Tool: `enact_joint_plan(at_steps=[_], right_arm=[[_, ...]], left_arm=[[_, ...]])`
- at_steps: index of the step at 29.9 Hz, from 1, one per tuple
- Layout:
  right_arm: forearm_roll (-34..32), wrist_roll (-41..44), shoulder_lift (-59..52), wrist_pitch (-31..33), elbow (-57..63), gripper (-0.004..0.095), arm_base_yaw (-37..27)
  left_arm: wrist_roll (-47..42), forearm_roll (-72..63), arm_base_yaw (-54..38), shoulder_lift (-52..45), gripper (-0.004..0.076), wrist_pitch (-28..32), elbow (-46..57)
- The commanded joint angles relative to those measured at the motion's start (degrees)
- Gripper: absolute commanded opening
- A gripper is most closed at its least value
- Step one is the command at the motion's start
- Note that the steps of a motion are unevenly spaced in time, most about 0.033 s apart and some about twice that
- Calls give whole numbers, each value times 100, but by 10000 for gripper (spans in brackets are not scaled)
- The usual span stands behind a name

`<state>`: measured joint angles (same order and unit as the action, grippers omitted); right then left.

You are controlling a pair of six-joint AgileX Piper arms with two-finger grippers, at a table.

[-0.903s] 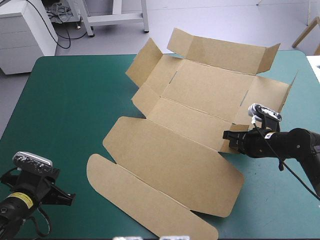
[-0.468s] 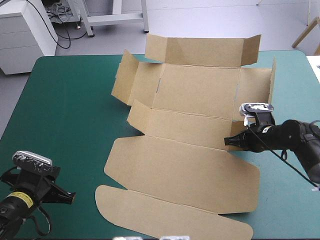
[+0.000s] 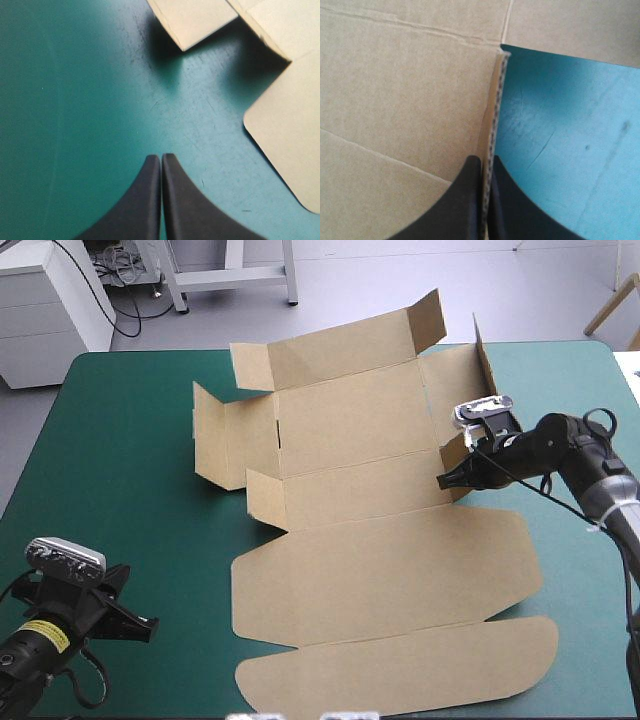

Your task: Fold the box

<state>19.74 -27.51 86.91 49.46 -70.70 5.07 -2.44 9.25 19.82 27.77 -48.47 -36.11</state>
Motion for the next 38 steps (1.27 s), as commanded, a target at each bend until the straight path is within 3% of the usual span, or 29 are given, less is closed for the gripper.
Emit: enact_joint_plan(at_steps=[1,4,11,15,30,38], right_arm=[[15,-653,138,0,-629,-19,3],[-68,-1048,437,138,-1017,-19,81],[-1325,-1207,988,70,-1757,-19,874],[-1724,-1257,1227,-137,-2094,-20,1339],[-1718,-3316,1724,-1267,-2718,-20,2288],[-1118,-4792,1817,-1295,-2718,-20,2612]], left_arm=[[-50,-149,19,57,-10,644,-178],[-50,-282,19,57,-10,749,-178],[-50,-451,19,57,-10,832,-178],[-50,-574,19,57,-10,832,-178],[-50,-925,19,57,-10,832,-178],[-50,-1048,19,57,-10,832,-178]])
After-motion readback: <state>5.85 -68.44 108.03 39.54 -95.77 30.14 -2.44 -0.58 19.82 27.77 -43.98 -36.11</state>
